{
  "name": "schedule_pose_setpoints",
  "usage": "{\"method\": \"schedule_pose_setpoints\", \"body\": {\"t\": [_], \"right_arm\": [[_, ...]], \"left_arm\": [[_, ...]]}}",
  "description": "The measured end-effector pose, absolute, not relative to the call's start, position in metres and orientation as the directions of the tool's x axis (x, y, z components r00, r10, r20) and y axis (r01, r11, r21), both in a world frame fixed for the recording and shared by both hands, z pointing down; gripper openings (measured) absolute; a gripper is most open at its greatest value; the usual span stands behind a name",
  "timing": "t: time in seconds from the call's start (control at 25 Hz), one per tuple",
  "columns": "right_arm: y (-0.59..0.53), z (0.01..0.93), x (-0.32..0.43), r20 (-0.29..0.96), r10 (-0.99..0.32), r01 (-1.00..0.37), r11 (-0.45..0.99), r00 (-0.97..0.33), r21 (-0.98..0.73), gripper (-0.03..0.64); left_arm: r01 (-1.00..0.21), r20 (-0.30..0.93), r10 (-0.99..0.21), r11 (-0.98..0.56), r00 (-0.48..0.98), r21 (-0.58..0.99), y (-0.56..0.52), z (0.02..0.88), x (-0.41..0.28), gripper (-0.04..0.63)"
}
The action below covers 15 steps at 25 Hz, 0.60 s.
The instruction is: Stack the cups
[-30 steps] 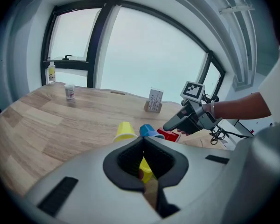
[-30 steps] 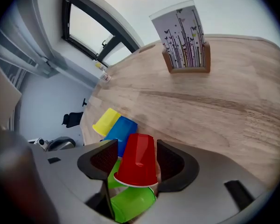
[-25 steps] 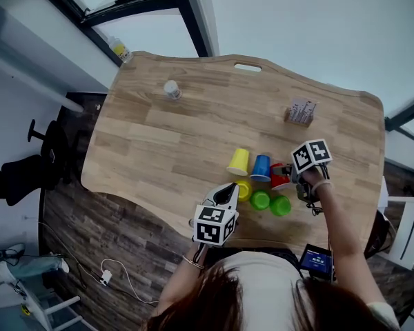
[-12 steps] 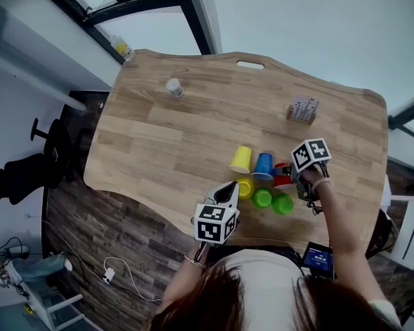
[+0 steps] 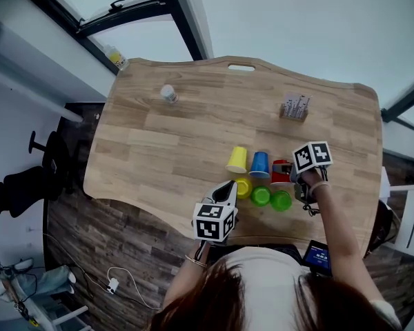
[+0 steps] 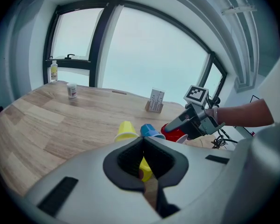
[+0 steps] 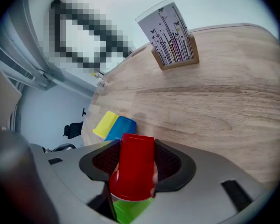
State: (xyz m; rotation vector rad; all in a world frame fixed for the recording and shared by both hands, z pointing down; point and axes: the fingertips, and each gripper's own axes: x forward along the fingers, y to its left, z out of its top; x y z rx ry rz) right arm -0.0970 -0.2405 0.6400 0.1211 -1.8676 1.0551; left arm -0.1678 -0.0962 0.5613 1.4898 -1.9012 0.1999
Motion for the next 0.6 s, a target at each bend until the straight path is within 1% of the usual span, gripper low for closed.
{"method": "schedule_pose_setpoints", "body": {"t": [0.4,0.6], "right_arm": [[-0.245,0.602,-0.094,0.711,0.193,-0.482,0.613,-0.676,-0.626,0.255],[-0.245,0.585,-0.093,0.685,0.121,-0.483,0.621,-0.719,-0.617,0.255]], "left_arm": [[-0.907,0.577,-0.813,0.294,-0.071,0.303,-0.095,0.554,-0.167,0.018],[-0.915,0.565,-0.824,0.264,-0.049,0.305,-0.095,0.550,-0.165,0.019]]}}
